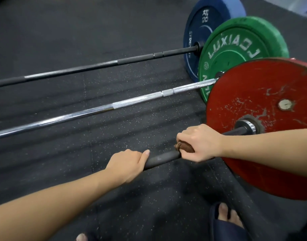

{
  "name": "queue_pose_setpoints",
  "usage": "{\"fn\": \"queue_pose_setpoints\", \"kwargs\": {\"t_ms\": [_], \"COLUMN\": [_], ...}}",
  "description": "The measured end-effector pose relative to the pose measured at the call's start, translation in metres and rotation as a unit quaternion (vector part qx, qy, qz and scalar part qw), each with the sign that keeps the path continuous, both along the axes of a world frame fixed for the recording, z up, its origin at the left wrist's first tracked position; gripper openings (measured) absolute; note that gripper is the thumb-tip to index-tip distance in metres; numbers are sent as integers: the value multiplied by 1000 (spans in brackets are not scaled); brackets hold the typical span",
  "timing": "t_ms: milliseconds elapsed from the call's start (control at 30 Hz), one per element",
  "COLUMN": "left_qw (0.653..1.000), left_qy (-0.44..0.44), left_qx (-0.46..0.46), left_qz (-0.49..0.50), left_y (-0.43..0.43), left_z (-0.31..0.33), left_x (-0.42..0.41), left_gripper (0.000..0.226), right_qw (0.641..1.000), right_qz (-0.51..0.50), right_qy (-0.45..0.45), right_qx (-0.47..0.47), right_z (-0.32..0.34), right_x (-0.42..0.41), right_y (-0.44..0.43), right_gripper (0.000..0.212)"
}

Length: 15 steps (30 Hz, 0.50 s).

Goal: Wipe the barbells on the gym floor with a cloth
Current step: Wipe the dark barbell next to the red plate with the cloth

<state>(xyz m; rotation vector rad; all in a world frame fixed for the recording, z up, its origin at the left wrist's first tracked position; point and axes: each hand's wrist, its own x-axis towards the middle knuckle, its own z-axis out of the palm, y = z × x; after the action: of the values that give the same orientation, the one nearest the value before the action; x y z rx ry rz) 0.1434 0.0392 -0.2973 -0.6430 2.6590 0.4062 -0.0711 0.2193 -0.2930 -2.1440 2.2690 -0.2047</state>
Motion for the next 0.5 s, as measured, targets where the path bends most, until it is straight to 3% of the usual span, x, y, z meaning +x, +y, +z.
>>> {"fn": "queue_pose_setpoints", "kwargs": {"t_ms": [300,500], "left_qw": [999,1000], "left_qy": [-1,5], "left_qx": [-11,-5], "left_qz": [34,30], "left_y": [-14,-19], "left_z": [-5,-9], "left_x": [11,12], "left_gripper": [52,54], "right_qw": [999,998], "right_qz": [-3,25], "right_qy": [-28,-60], "right_qx": [-40,17], "right_z": [-13,-2], "right_x": [83,48], "right_y": [-56,-29], "right_gripper": [32,34]}}
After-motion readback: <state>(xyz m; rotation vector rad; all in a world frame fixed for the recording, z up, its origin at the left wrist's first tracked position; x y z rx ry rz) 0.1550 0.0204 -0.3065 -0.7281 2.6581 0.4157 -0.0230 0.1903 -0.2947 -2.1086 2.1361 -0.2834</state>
